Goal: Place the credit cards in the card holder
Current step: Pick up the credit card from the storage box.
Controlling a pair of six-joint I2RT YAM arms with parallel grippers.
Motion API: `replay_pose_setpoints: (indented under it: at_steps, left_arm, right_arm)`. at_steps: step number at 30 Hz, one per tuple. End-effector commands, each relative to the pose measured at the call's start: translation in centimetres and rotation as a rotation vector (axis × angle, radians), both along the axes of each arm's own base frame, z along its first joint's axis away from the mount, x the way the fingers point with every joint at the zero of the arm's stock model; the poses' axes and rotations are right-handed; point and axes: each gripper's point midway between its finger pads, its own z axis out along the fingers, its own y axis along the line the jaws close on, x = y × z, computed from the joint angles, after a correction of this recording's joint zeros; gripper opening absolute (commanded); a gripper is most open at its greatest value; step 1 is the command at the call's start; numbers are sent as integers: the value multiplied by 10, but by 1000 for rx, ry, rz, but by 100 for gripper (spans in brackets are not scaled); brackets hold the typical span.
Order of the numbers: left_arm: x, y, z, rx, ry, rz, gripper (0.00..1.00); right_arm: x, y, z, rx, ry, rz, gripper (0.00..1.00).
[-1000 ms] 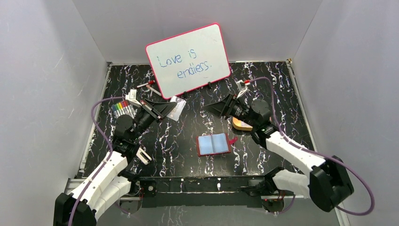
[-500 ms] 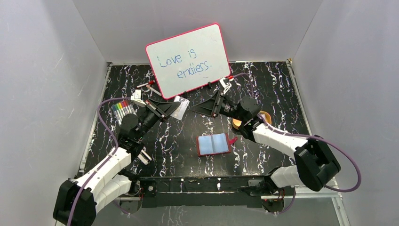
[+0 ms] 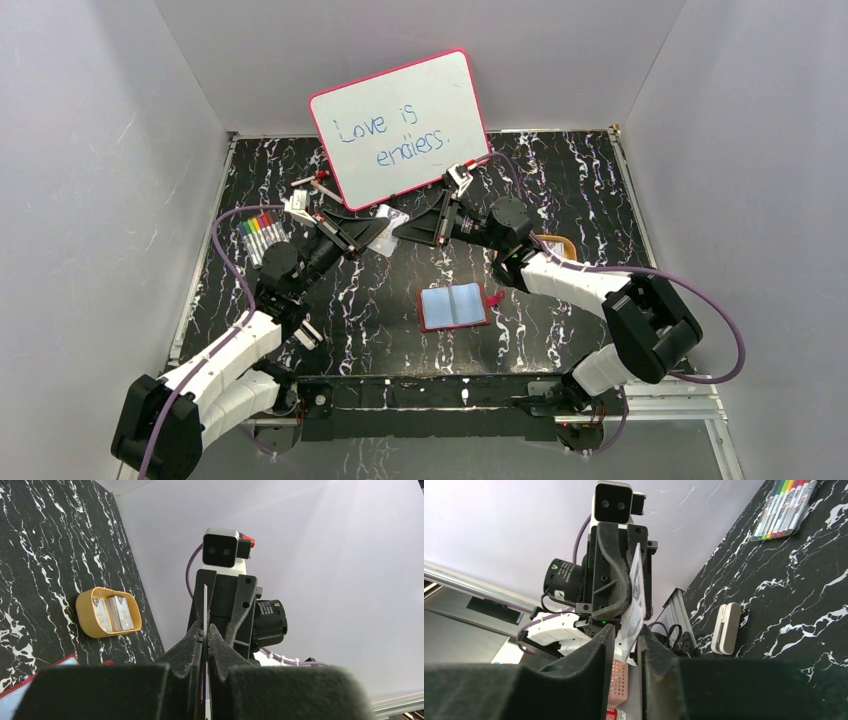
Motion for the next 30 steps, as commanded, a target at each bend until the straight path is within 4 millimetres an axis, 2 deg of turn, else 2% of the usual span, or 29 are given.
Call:
replay_pose_setpoints:
  at_steps: [1,4,6,7,8,10,12,15,17,21,24,30]
  left_arm:
    - [-5,-2,27,-23,-90,-16,0]
    - [-8,-4,26,-19,-91,-30,3]
    - [-10,-5,25,-9,-88,-45,25]
    - [-12,-5,25,4,-84,-48,39]
    - [-14,-4,23,28,-78,-50,48]
    - [-17,-3,17,113,-67,-47,58]
    - [-20,-3,8,216,-61,-58,62]
    - [-33,-10,-5,284,-51,-150,62]
    - [-44,-16,-7,273,-66,-223,60]
    - [-64,-28,6,190,-141,-367,56]
    - [-69,-34,10,170,-148,-438,51]
    - [-74,-31,26,145,-214,-416,37]
  right_arm:
    - [-5,1,33,89,-86,19,25]
    - [-5,1,37,96,-107,21,9]
    - [-5,-2,39,88,-116,16,0]
    - [-4,-5,39,76,-122,12,0]
    - [-3,-9,39,60,-128,4,0]
    - [-1,-20,38,16,-136,-13,0]
    - [0,-34,36,-34,-144,-19,0]
    - [-4,-46,32,-120,-162,19,0]
    - [-9,-49,32,-162,-178,58,0]
    - [-21,-52,31,-207,-198,129,0]
    - [-27,-55,35,-212,-218,151,0]
    - [-34,-59,36,-231,-246,164,0]
